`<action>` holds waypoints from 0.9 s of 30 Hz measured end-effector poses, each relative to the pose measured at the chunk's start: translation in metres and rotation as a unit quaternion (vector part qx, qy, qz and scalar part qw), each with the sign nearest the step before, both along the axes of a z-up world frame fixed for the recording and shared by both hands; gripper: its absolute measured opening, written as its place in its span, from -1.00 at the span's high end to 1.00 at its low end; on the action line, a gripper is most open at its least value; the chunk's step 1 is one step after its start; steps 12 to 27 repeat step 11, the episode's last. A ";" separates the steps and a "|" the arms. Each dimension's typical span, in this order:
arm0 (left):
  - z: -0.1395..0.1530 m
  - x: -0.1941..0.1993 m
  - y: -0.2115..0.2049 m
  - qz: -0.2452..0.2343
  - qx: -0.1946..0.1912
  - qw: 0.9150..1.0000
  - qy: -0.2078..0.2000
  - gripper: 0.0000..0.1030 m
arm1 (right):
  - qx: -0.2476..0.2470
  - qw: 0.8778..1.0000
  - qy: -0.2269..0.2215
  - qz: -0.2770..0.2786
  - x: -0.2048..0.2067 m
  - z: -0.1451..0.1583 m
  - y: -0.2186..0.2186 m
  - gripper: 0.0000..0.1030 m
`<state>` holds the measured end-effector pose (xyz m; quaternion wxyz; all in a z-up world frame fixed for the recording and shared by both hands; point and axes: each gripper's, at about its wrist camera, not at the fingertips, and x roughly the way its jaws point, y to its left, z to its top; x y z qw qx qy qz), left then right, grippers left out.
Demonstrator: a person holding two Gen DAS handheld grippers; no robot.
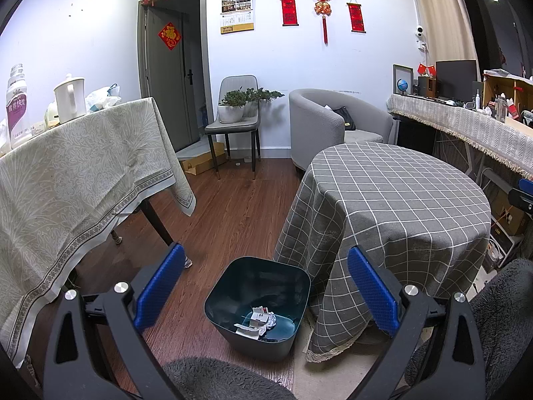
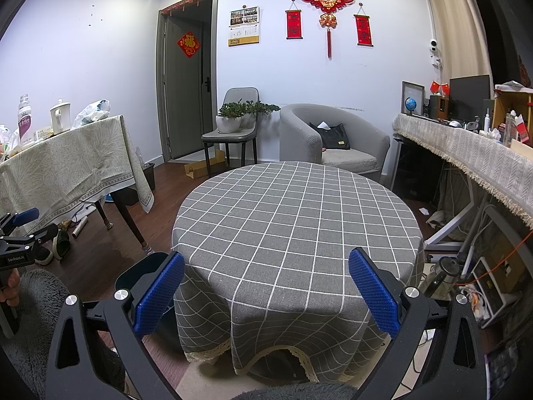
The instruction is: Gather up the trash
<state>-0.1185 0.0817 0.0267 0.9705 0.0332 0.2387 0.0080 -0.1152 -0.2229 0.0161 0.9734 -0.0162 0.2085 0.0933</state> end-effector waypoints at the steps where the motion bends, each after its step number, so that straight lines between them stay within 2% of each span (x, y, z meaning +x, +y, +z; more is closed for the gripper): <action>1: 0.000 0.000 0.000 0.000 0.000 1.000 0.000 -0.93 | 0.000 1.000 0.000 0.000 0.000 0.000 0.000 -0.93; 27: 0.003 0.001 0.000 0.001 0.001 1.000 0.002 -0.93 | 0.000 1.000 0.000 0.000 0.000 0.000 0.000 -0.93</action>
